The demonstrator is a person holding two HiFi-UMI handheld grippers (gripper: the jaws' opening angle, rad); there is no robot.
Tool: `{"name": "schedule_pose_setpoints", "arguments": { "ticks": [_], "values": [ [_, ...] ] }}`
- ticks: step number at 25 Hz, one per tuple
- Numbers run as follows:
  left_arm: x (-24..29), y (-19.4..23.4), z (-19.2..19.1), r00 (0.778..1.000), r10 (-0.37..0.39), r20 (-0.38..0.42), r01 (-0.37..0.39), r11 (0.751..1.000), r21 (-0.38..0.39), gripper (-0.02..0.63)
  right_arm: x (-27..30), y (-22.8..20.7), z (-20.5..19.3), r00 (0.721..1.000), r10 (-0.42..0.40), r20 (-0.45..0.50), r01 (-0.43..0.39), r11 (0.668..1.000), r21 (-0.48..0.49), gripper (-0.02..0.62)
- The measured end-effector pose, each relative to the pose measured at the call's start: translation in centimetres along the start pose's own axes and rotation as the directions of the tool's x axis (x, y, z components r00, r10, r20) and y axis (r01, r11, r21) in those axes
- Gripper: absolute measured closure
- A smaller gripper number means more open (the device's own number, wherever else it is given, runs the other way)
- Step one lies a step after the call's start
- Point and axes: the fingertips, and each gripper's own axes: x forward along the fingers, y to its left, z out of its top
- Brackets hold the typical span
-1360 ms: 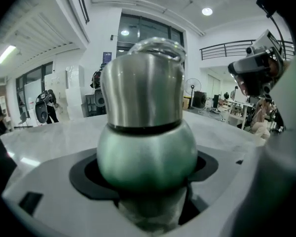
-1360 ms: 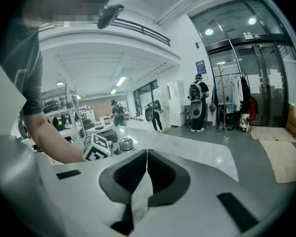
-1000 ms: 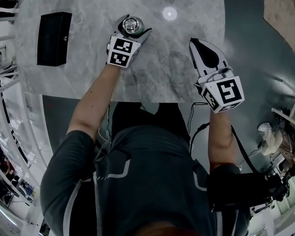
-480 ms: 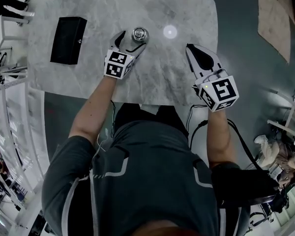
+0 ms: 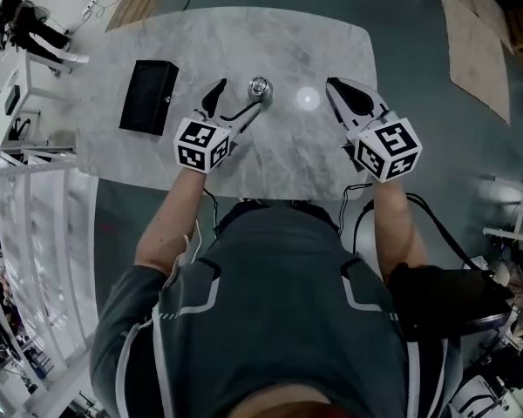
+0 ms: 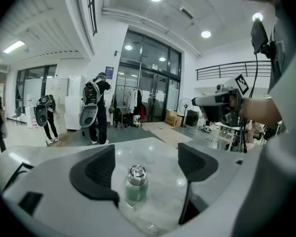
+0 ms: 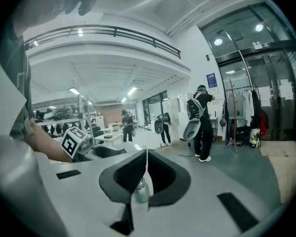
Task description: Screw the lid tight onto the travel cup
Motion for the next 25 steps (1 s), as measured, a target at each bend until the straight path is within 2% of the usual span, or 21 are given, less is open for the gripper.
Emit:
{"name": "schedule_pose_setpoints", "arguments": {
  "ticks": [3, 5, 6, 8, 9, 15, 19, 22, 25],
  "values": [
    [-2.0, -0.3, 2.4, 0.999, -0.019, 0.04, 0.019, 1.0, -0.009, 0.204, 0.7, 0.9, 1.8, 0.999, 0.029, 0.019, -0.029, 1.0, -0.008, 0.563],
    [-3.3, 0.4, 5.0, 0.994, 0.006, 0.105, -0.004, 1.0, -0.026, 0.209, 1.0, 0.9, 3.2, 0.999, 0.026, 0.038, -0.025, 1.0, -0.014, 0.563],
    [-3.9, 1.0, 6.5, 0.989, 0.032, 0.142, -0.027, 0.999, -0.04, 0.225, 1.1, 0.8, 3.9, 0.998, 0.022, 0.051, -0.021, 1.0, -0.011, 0.563],
    [-4.9, 2.2, 9.0, 0.978, 0.078, 0.193, -0.069, 0.996, -0.056, 0.33, 1.3, 0.7, 5.2, 0.997, 0.019, 0.073, -0.019, 1.0, 0.001, 0.563],
    [-5.4, 2.5, 9.9, 0.975, 0.089, 0.203, -0.08, 0.996, -0.049, 0.341, 1.3, 0.8, 5.7, 0.997, 0.02, 0.079, -0.021, 1.0, 0.005, 0.563],
    [-8.3, 2.2, 13.7, 0.967, 0.104, 0.234, -0.105, 0.994, -0.006, 0.376, -0.2, 1.0, 8.1, 0.993, 0.009, 0.116, -0.013, 0.999, 0.036, 0.563],
    [-8.8, 1.5, 15.4, 0.964, 0.041, 0.261, -0.037, 0.999, -0.019, 0.491, -0.4, 0.3, 8.9, 0.993, -0.005, 0.119, 0.001, 0.999, 0.034, 0.563],
    [-8.9, 1.4, 16.6, 0.961, 0.045, 0.273, -0.03, 0.998, -0.059, 0.591, -0.8, -0.6, 9.3, 0.993, -0.023, 0.118, 0.017, 0.998, 0.053, 0.565],
    [-9.1, 1.2, 16.7, 0.967, 0.05, 0.251, -0.028, 0.995, -0.091, 0.597, -0.6, -0.7, 9.1, 0.994, -0.04, 0.102, 0.033, 0.997, 0.068, 0.566]
  ]
}}
